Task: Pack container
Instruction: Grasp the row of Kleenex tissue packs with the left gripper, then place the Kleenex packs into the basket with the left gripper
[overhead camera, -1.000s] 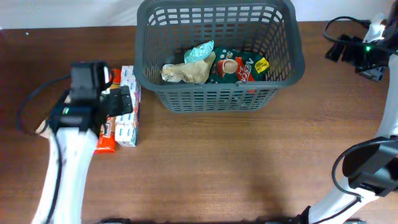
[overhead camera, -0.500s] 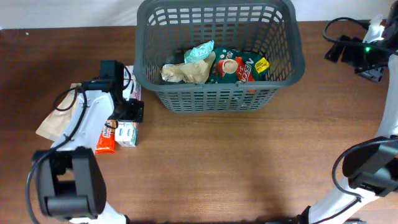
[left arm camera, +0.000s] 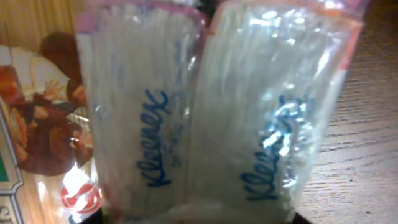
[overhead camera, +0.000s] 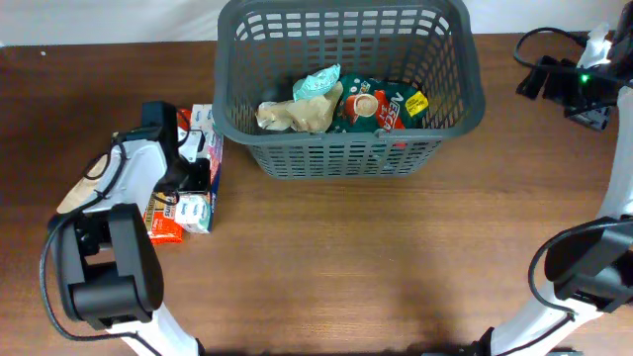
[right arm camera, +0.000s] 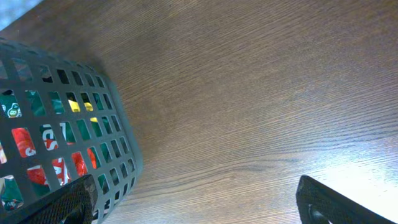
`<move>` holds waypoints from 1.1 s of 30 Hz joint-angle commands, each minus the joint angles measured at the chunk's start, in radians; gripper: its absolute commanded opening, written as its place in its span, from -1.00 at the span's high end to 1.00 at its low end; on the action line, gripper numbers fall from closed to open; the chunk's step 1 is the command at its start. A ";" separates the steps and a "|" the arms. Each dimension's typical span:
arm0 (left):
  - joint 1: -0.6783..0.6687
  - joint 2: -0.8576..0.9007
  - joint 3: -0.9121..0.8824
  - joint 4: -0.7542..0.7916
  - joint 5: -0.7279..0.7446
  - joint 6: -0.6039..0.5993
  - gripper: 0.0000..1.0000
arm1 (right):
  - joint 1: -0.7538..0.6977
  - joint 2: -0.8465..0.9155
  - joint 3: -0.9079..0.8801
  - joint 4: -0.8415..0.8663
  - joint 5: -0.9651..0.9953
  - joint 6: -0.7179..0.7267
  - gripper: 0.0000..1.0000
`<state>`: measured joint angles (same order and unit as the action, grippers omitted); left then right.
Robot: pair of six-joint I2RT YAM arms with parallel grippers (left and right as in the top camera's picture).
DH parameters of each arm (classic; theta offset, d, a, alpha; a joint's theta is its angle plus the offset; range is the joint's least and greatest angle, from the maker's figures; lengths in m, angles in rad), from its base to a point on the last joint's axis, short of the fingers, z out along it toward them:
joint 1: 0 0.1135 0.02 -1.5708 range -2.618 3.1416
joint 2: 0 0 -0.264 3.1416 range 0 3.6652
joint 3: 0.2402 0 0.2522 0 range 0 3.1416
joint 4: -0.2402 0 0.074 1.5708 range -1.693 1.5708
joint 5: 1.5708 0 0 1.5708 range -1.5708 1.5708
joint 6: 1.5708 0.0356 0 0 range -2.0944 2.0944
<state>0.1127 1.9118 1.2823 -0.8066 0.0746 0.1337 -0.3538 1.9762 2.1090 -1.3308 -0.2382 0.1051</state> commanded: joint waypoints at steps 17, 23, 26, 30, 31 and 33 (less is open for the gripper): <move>0.007 -0.016 0.783 -0.247 0.096 0.002 0.97 | 0.000 0.009 -0.006 0.003 -0.013 0.005 -0.98; -0.036 -0.032 1.053 -0.250 0.219 0.316 0.96 | 0.000 0.009 -0.006 0.003 -0.013 0.005 -0.98; -0.098 -0.047 1.093 -0.253 0.259 0.497 0.96 | 0.000 0.009 -0.006 0.003 -0.013 0.005 -0.98; -0.210 -0.055 1.093 -0.269 0.312 0.739 0.97 | 0.000 0.009 -0.006 0.003 -0.013 0.005 -0.98; -0.248 -0.053 1.090 -0.283 0.312 0.801 0.96 | 0.000 0.009 -0.006 0.003 -0.013 0.005 -0.98; -0.318 -0.042 1.088 -0.317 0.311 0.892 0.96 | 0.000 0.009 -0.006 0.003 -0.013 0.005 -0.98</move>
<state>-0.1265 1.8668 2.3646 -1.1034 0.3267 0.7712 -0.3538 1.9762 2.1082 -1.3304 -0.2386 0.1047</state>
